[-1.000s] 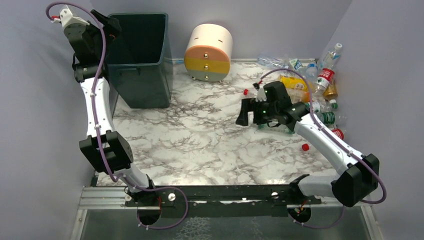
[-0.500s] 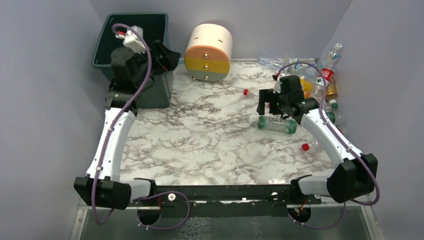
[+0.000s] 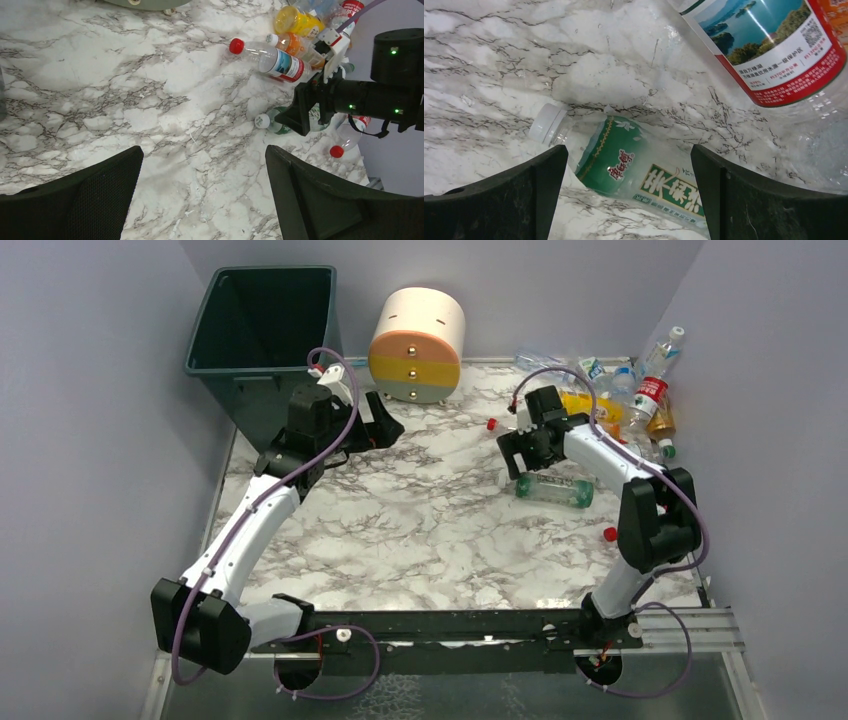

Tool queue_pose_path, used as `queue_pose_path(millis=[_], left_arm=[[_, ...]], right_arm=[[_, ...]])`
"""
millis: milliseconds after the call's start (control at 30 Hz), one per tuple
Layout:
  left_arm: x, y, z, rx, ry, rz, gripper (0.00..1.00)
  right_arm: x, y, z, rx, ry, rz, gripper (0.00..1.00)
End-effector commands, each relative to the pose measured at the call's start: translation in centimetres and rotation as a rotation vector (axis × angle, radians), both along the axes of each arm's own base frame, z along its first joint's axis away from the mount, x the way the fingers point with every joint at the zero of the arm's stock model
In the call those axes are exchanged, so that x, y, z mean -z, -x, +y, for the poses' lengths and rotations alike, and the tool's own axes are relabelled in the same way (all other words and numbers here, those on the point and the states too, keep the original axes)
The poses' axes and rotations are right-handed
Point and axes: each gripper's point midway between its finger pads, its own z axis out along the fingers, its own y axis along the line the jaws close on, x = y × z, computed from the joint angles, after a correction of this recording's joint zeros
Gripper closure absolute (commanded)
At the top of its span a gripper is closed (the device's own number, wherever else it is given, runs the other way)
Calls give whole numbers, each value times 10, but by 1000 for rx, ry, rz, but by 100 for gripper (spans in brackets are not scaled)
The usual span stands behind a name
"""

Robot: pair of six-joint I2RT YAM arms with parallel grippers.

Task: Put the plastic bottles in the bin
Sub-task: Pick up the plastic bottle at the center of the board.

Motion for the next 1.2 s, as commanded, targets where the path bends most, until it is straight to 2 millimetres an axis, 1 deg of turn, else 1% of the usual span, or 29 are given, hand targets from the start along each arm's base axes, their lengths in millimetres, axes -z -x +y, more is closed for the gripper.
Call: queue_pose_path(millis=[0, 200, 367, 500, 533, 767, 867, 967, 1033, 1100, 1167], left_arm=[[-16, 4, 2, 5, -13, -65, 1], [-15, 3, -1, 23, -21, -64, 1], [-16, 4, -4, 35, -23, -66, 1], [-15, 3, -5, 40, -28, -63, 1], [-15, 4, -6, 41, -28, -62, 1], [-10, 6, -7, 43, -41, -49, 1], [-4, 6, -8, 54, -50, -32, 1], [2, 9, -13, 79, -43, -4, 1], [6, 13, -17, 106, -32, 12, 1], [8, 19, -24, 141, -16, 21, 1], [9, 25, -29, 173, 12, 18, 1]], right_arm=[[8, 5, 9, -74, 28, 59, 3], [30, 24, 13, -100, 36, 115, 2], [38, 37, 18, -93, 16, 135, 1], [47, 44, 18, -79, 19, 165, 5], [48, 45, 18, -77, 14, 172, 7], [55, 48, 21, -49, 8, 218, 34], [57, 50, 22, -33, 0, 236, 42], [55, 48, 25, -11, -11, 239, 48], [48, 44, 30, 0, -36, 232, 49], [36, 37, 41, -2, -88, 216, 50], [16, 25, 54, -13, -153, 173, 51]])
